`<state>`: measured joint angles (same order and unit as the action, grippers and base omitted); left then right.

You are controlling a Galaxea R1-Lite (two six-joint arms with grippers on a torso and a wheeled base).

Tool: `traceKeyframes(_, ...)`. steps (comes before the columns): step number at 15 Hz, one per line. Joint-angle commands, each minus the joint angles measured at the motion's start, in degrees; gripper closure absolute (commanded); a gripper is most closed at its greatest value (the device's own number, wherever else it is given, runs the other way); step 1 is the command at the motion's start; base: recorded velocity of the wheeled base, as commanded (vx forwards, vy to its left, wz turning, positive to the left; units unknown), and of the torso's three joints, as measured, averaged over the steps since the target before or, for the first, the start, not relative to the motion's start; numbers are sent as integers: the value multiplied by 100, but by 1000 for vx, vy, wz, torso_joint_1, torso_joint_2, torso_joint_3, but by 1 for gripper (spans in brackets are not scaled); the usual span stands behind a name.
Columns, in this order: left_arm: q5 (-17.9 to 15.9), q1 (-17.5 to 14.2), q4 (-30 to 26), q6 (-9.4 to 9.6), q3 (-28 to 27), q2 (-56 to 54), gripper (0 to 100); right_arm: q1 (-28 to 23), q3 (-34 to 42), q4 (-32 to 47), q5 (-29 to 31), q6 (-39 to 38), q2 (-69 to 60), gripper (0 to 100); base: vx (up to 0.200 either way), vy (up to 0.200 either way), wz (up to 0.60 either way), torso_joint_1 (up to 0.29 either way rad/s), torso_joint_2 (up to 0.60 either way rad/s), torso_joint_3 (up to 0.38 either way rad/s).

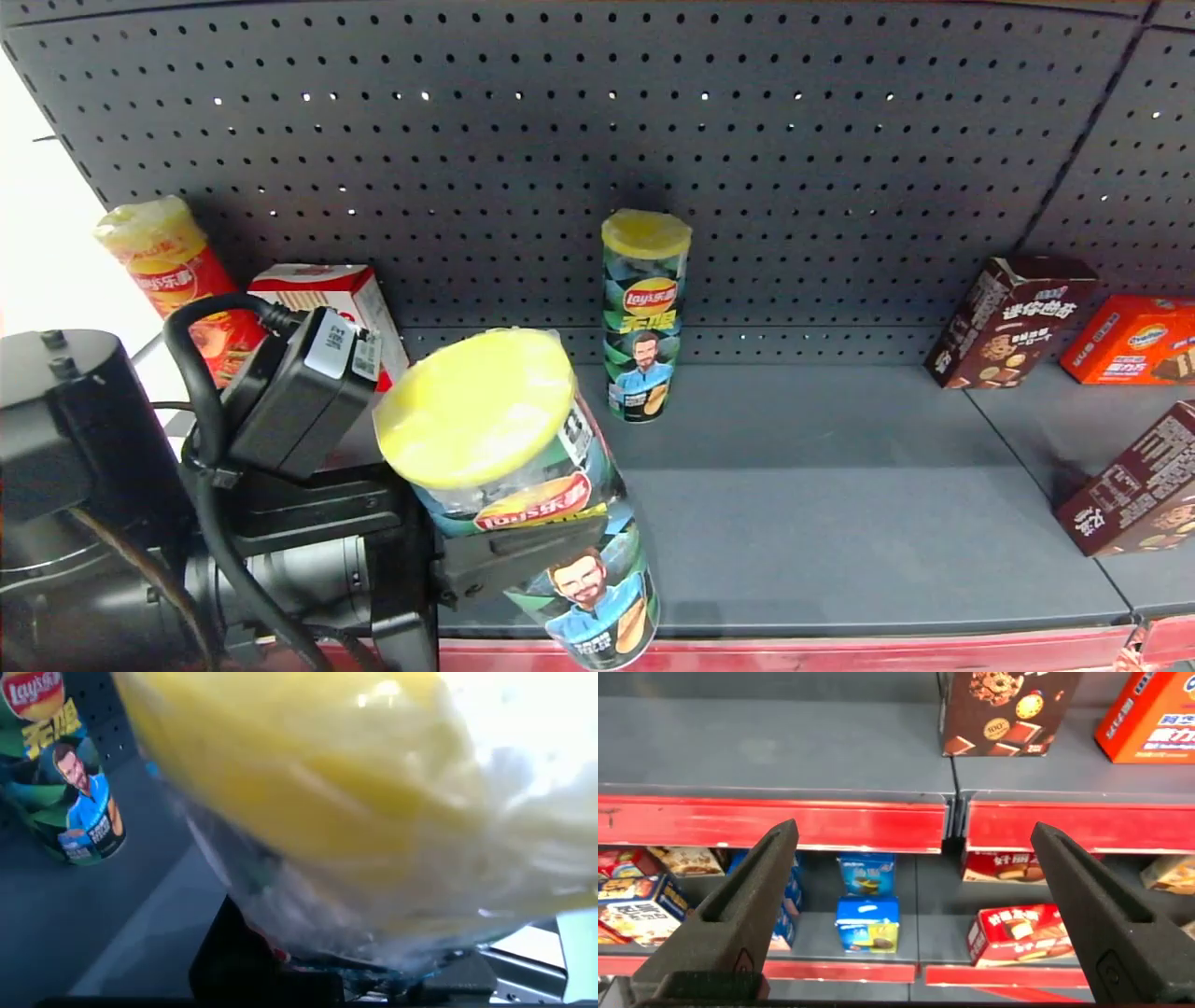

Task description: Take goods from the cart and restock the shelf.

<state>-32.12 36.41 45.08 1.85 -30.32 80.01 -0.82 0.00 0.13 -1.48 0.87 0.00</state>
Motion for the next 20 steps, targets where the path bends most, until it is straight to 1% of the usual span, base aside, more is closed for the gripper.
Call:
traceKeyframes(1,83,-117,18,-1,26,-47,100,3,0,4,-2,1,0,0,0,0,0,0,0,0)
traceKeyframes(5,83,-266,9,-1,149,-187,100,3,0,-5,-2,10,0,0,0,0,0,0,0,0)
traceKeyframes(6,83,-275,18,-1,202,-196,100,3,0,-5,-2,1,0,0,0,0,600,2,2,2)
traceKeyframes(8,127,-363,18,-1,281,-231,100,3,0,4,-2,1,0,0,0,0,0,0,0,0)
traceKeyframes(10,224,-372,18,-1,281,-258,100,3,0,4,-2,1,0,0,0,0,0,0,0,0)
traceKeyframes(15,224,-442,27,-1,211,-240,100,11,-53,4,-46,72,26,0,0,0,0,0,0,0)
traceKeyframes(16,215,-512,36,-10,87,-240,100,73,-1292,83,-327,98,984,0,0,0,0,0,0,0)
traceKeyframes(17,198,-592,36,-1,87,-231,100,20,-1661,74,-424,124,1688,0,0,0,0,0,0,0)
traceKeyframes(19,162,-609,45,-18,87,-222,100,134,-2127,101,-907,617,2065,0,0,0,0,0,0,0)
traceKeyframes(20,145,-609,45,-10,105,-222,100,143,-2487,66,-1021,766,2505,0,0,0,0,0,0,0)
